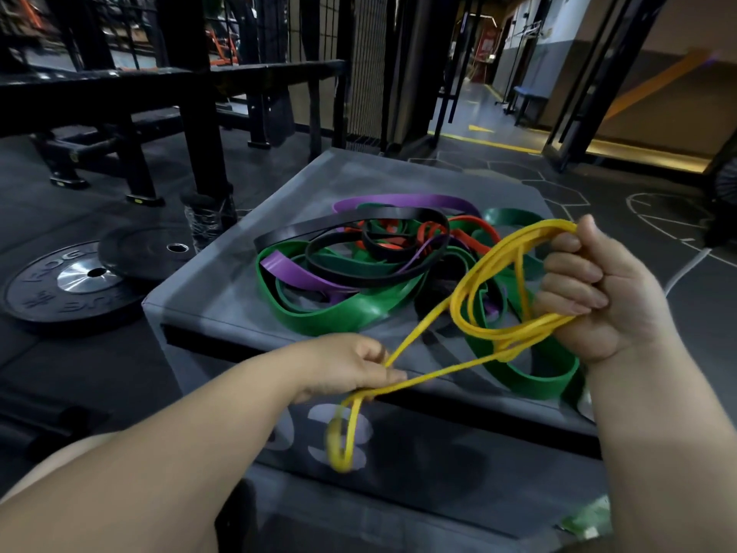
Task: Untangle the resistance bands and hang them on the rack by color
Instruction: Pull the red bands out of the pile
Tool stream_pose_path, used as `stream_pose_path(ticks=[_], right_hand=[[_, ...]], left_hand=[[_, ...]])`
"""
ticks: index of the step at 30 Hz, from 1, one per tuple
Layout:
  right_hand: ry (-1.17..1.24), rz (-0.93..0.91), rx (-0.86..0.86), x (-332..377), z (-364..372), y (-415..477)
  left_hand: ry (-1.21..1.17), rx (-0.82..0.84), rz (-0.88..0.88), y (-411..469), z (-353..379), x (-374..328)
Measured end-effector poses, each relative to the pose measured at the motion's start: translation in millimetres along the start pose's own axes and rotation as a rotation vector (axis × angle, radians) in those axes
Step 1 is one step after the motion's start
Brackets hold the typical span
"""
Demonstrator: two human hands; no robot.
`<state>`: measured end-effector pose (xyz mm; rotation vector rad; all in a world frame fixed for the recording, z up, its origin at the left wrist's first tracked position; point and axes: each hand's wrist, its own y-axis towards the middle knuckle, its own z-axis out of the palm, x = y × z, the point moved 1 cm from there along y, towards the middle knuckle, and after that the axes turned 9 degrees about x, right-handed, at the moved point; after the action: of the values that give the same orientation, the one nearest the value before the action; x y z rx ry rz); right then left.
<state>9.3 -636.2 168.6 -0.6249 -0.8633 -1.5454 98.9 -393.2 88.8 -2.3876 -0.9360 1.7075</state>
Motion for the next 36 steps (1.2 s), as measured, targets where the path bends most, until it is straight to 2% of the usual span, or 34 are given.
stream_pose_path(ticks=[2, 5, 6, 8, 10, 14, 16, 20, 24, 26, 28, 32, 36], right_hand=[[0.053, 0.005, 0.021, 7.0, -11.6, -0.4], [0.252, 0.122, 0.240, 16.2, -29.5, -2.0], [0.277, 0.138, 0.264, 17.6, -32.7, -2.7], [0.234, 0.123, 0.194, 18.1, -33.9, -3.7], [0.097, 0.045, 0.006, 17.2, -31.9, -6.6], [0.058, -0.022, -0.135, 17.4, -20.4, -9.5], [-0.001, -0.038, -0.224, 18.2, -14.8, -11.2], [-0.030, -0.023, -0.249, 12.6, -9.1, -11.3], [-0.082, 0.008, -0.233, 4.9, -4.2, -8.8], [-0.103, 0.031, -0.217, 1.6, -1.2, -7.8], [-0.119, 0.055, -0.202, -1.9, 1.8, -6.6], [-0.180, 0.092, -0.180, -10.6, 11.5, -4.6], [-0.245, 0.139, -0.150, -22.5, 20.2, -2.5]], left_hand=[[0.028, -0.060, -0.003, -0.2, -5.9, 3.4], [-0.131, -0.139, -0.002, -0.2, -13.5, 7.5], [-0.199, -0.155, -0.003, -1.2, -14.8, 6.7], [-0.333, -0.178, -0.001, -2.3, -17.0, 6.0], [-0.433, -0.203, 0.006, -0.9, -19.2, 7.7], [-0.535, -0.242, 0.083, -1.6, -22.0, 6.1], [-0.477, -0.207, 0.120, -5.7, -22.2, 2.6], [-0.212, -0.169, 0.080, -9.7, -20.6, 3.5], [0.074, -0.315, -0.028, -8.7, -26.9, 6.1], [0.148, -0.380, -0.017, -11.4, -30.5, 5.0], [0.058, -0.370, 0.029, -15.3, -31.6, 2.1], [-0.394, -0.206, 0.122, -26.8, -27.8, -12.4], [-0.550, -0.120, 0.293, -35.7, -24.7, -21.3]])
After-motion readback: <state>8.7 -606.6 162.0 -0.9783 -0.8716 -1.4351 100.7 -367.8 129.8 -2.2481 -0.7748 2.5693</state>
